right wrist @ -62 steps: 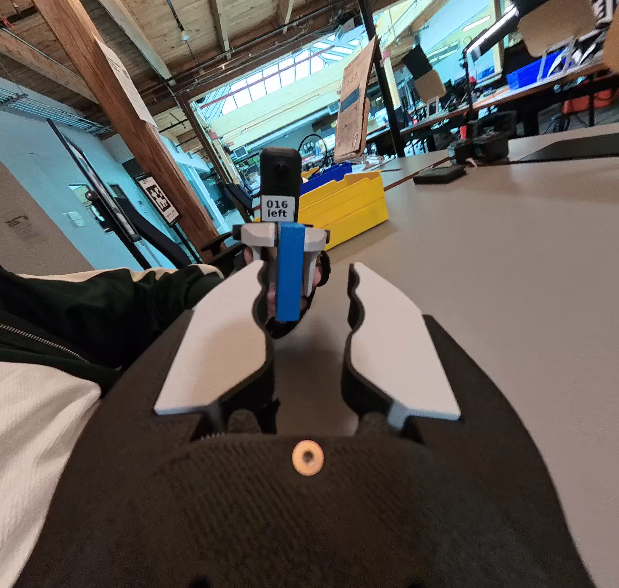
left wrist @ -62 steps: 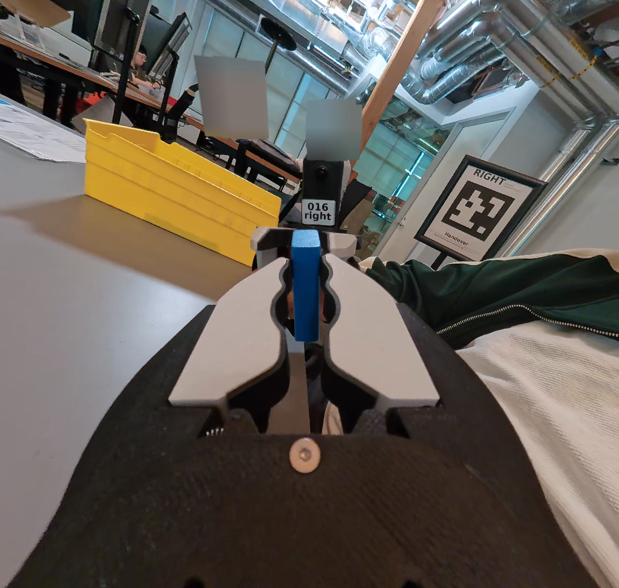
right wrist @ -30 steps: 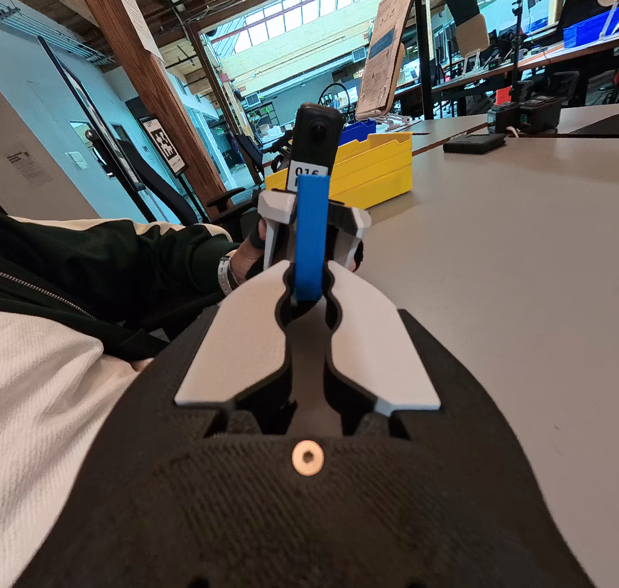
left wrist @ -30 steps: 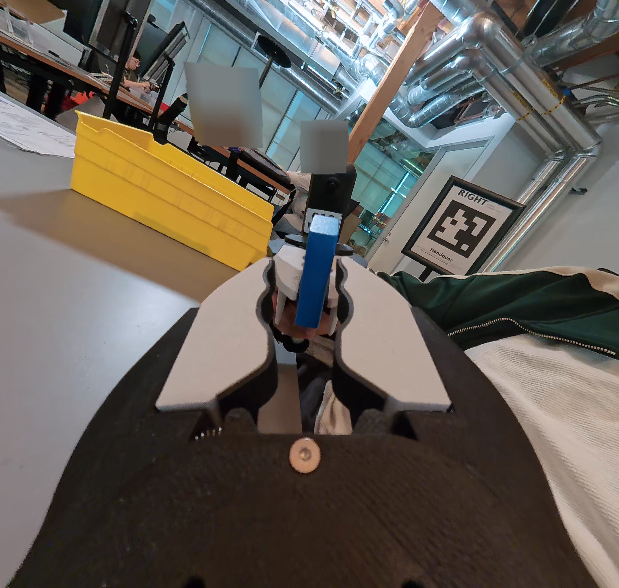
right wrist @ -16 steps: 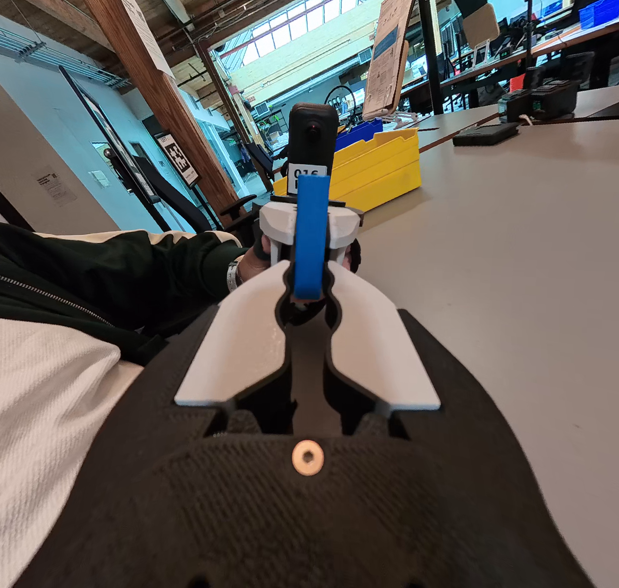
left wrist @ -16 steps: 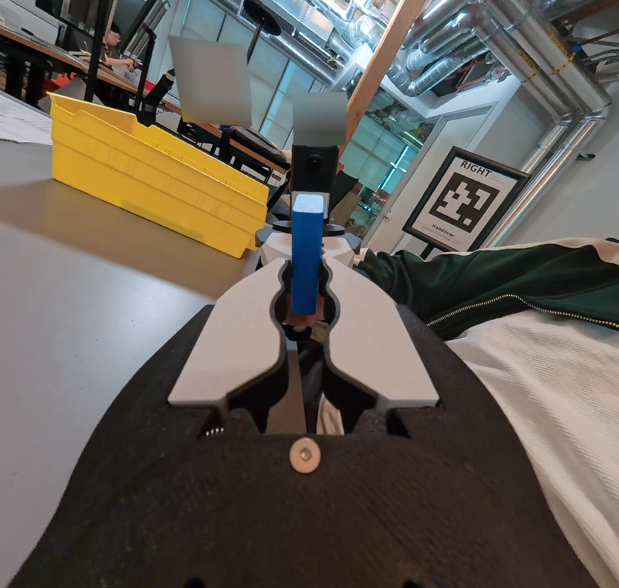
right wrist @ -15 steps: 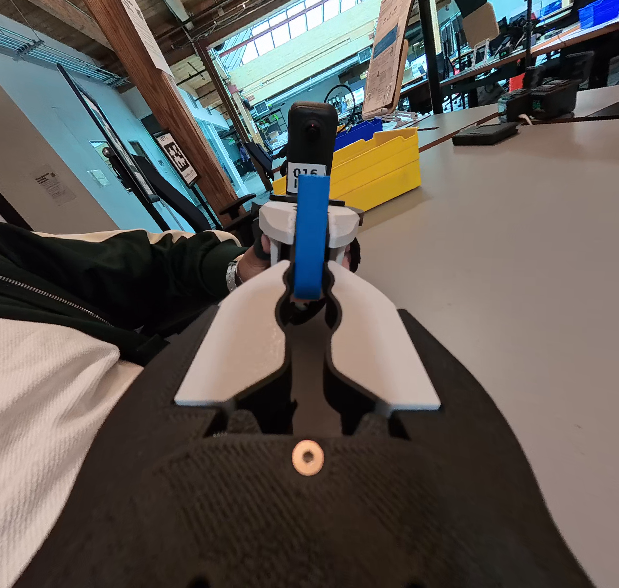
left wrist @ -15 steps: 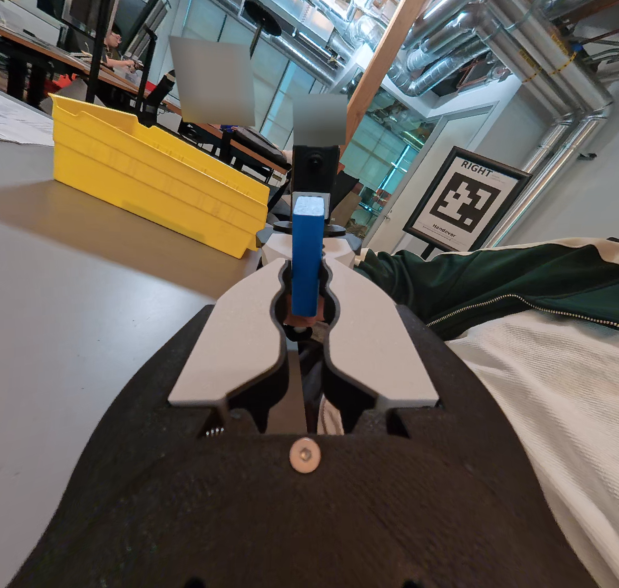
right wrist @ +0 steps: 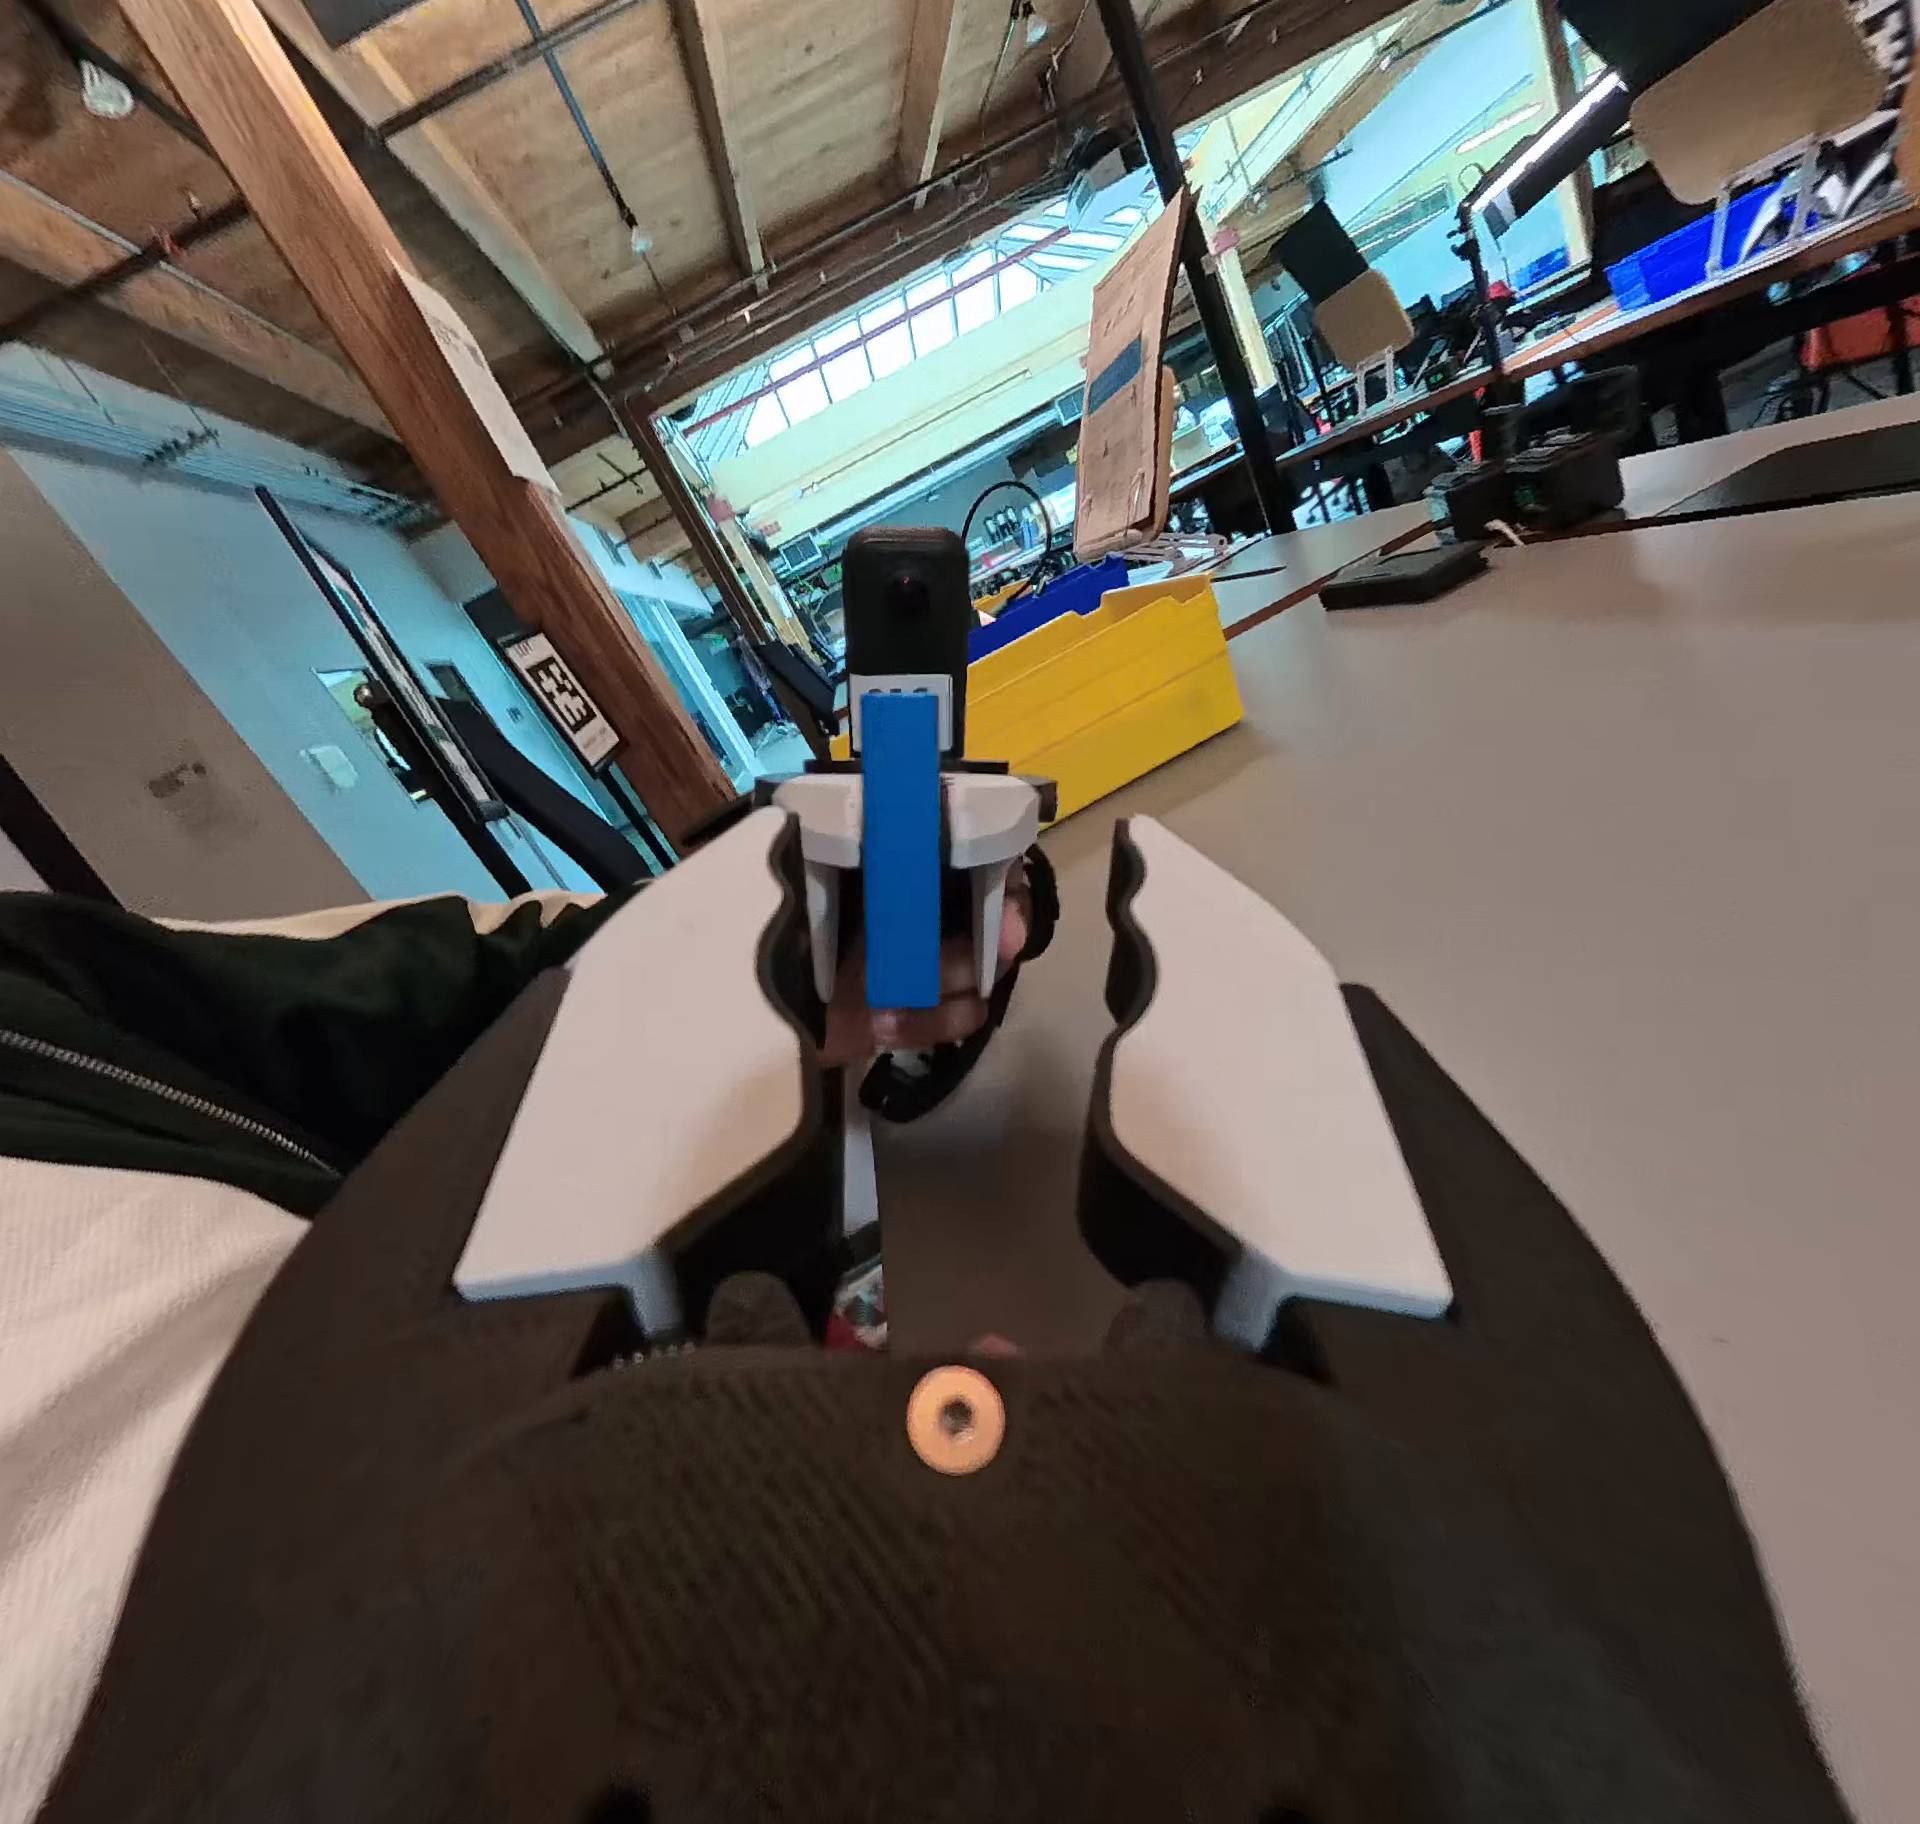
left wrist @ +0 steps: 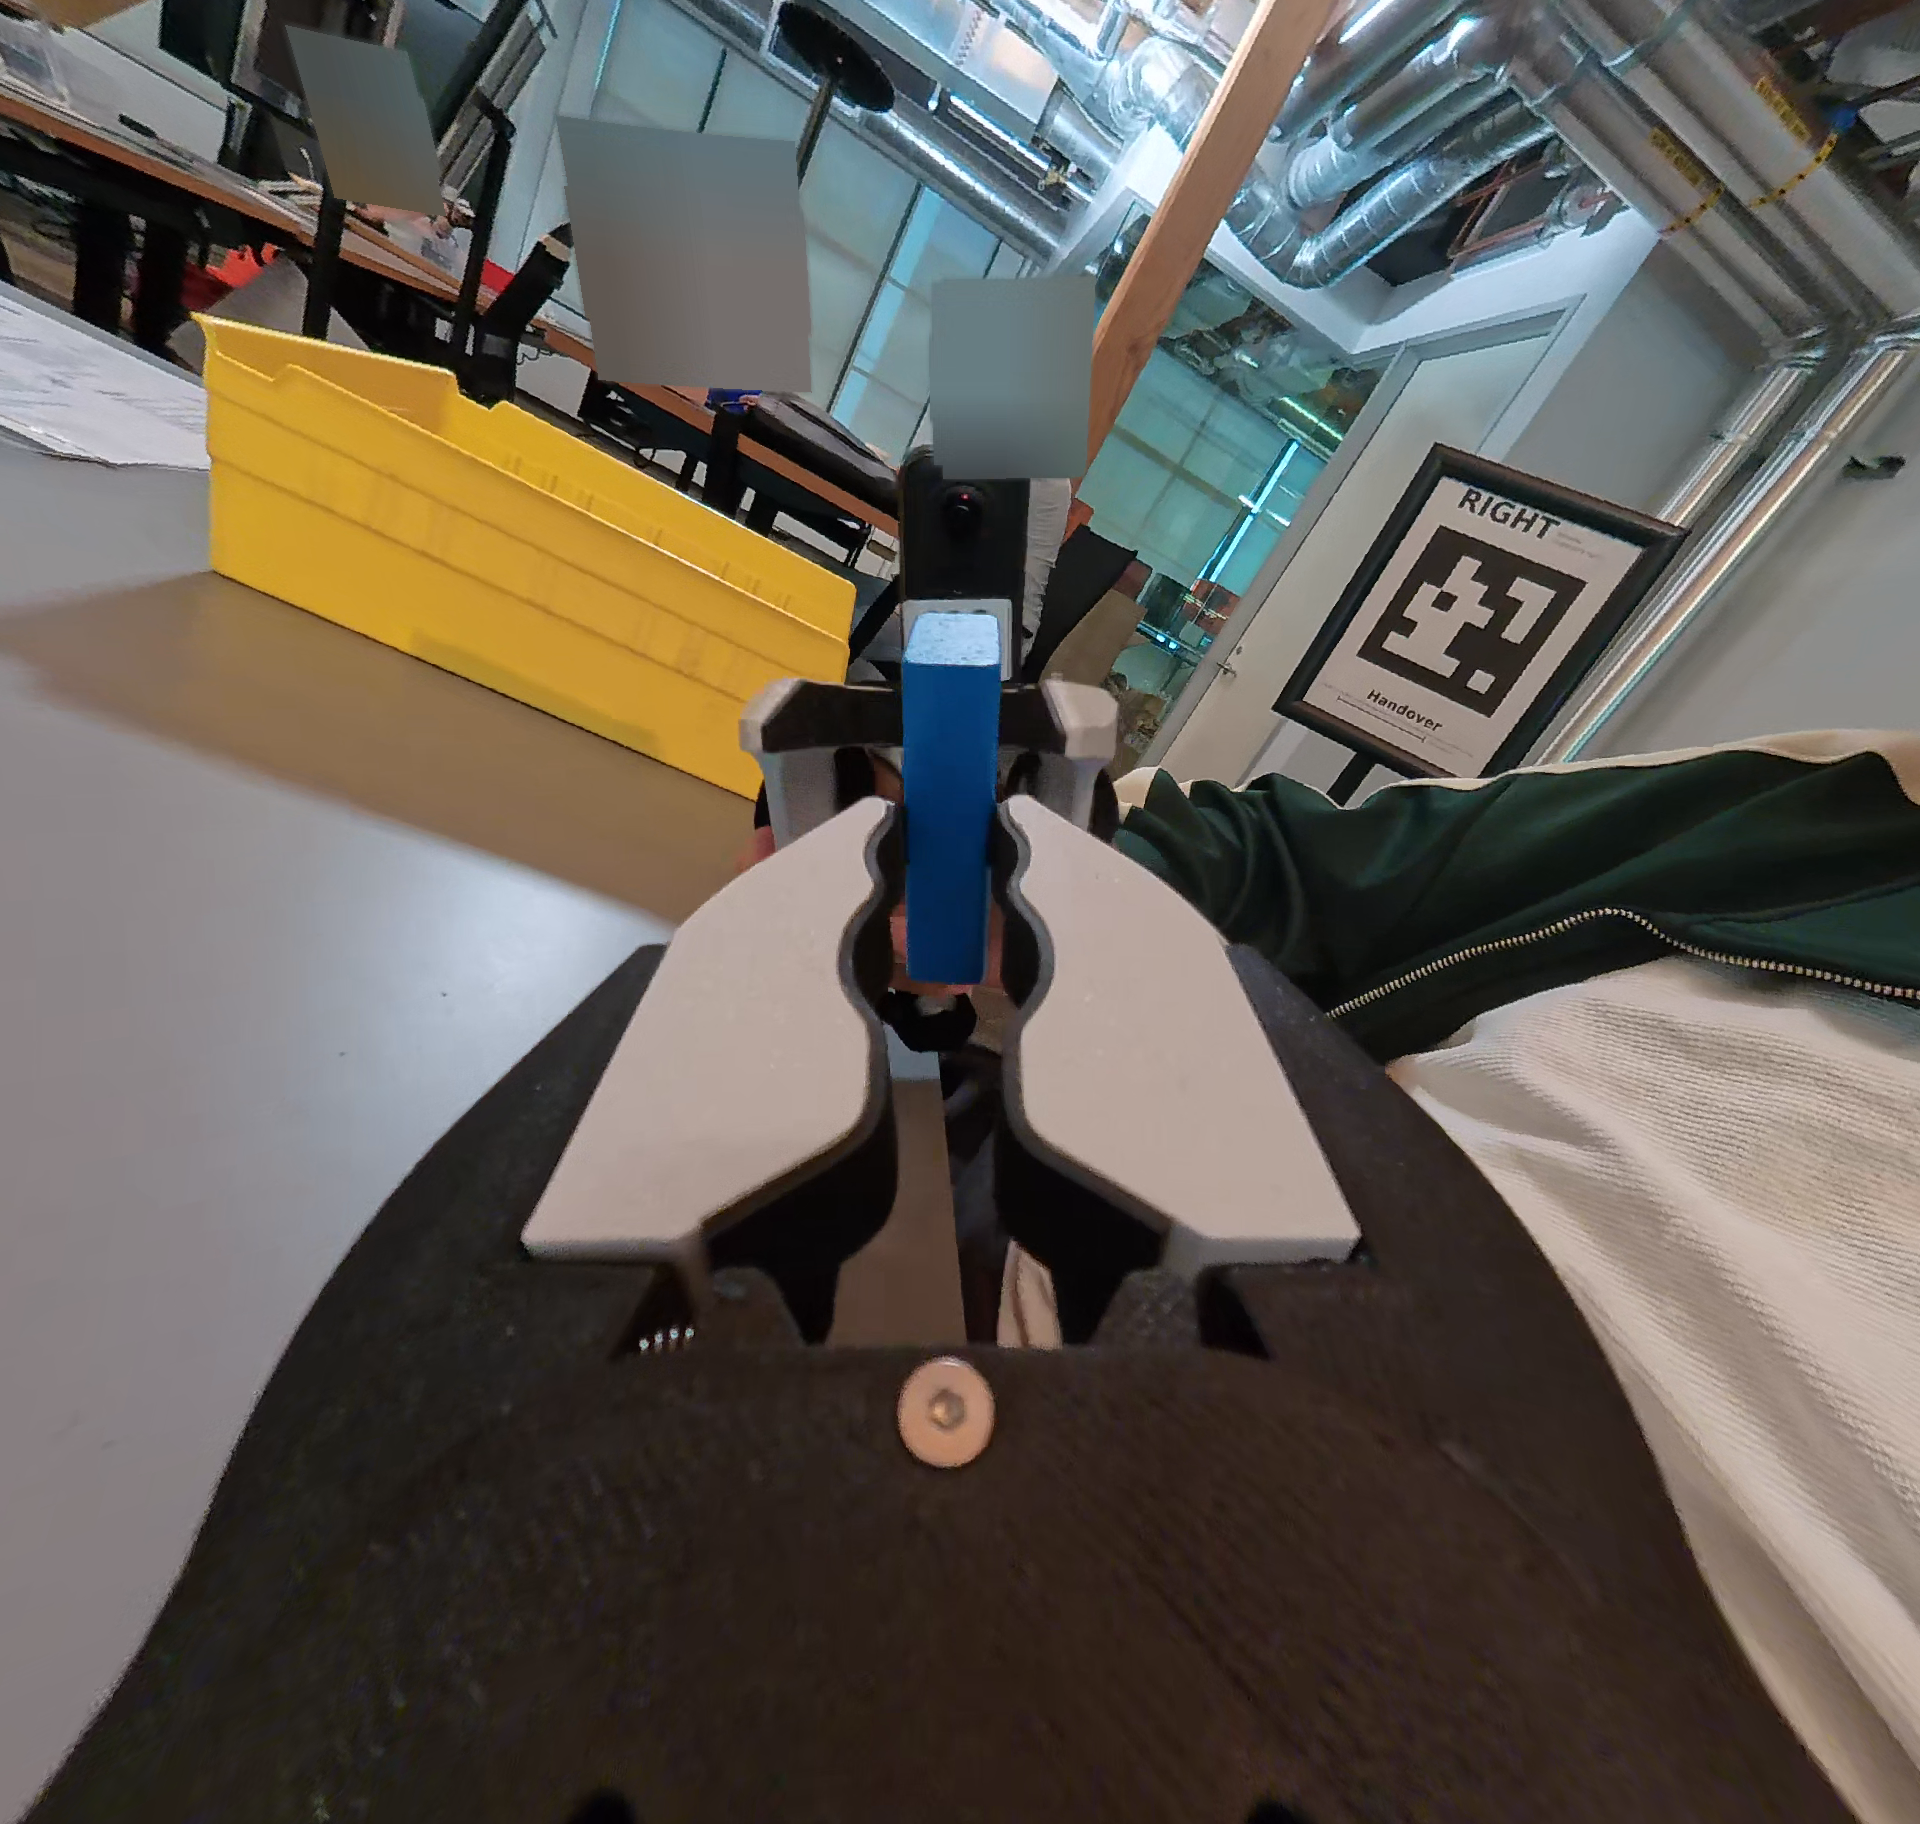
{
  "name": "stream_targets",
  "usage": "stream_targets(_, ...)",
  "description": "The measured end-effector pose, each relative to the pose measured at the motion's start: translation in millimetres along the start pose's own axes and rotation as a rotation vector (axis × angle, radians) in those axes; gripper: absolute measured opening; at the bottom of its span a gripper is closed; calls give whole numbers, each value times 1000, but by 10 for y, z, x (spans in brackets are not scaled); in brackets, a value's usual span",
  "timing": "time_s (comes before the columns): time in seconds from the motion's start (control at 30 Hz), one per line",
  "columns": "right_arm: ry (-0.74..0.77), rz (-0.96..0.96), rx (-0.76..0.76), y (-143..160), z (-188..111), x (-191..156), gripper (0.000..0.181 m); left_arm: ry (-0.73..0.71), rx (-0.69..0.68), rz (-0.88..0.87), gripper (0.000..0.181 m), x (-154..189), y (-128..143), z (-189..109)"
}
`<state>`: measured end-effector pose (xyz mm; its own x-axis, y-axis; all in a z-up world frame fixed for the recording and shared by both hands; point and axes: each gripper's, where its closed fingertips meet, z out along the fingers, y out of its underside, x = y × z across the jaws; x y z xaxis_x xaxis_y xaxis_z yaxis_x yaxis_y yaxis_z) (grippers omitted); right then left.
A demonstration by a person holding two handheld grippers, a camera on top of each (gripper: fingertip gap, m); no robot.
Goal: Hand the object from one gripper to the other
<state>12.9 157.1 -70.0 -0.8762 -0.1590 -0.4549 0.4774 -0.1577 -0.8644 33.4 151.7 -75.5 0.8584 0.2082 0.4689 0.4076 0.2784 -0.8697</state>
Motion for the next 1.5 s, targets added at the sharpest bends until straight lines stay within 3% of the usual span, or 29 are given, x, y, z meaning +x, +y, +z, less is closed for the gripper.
stream_targets(0.23, -201, 89, 110, -194, -52, -245, 57, 210, -13, -95, 14, 260, 46, 70)
stream_targets(0.43, -422, 80, 69, -128, -16, -641, 66, 414, -93, -133, 14, 591, 181, 131)
stream_targets(0.7, -615, 150, -102, 152, -14, -943, 54, 593, -168, -177, 14, 873, 292, 114)
stream_targets(0.87, -678, 141, -123, 185, -53, -1046, 33, 630, -181, -205, 14, 915, 307, 101)
stream_targets(1.1, -650, 138, -109, 145, -57, -998, 33, 612, -165, -228, 15, 868, 295, 120)
stream_targets(1.17, -619, 135, -88, 96, -53, -948, 32, 563, -135, -226, 22, 784, 266, 140)
stream_targets(1.3, -413, 50, -72, 40, -12, -660, 33, 387, -52, -246, 36, 458, 164, 150)
stream_targets(1.4, -203, -110, -109, 64, 5, -396, 33, 216, -5, -191, 45, 183, 109, 115)
stream_targets(1.5, -88, -247, -137, 69, 10, -302, 33, 97, -2, -109, 48, 31, 85, 75)
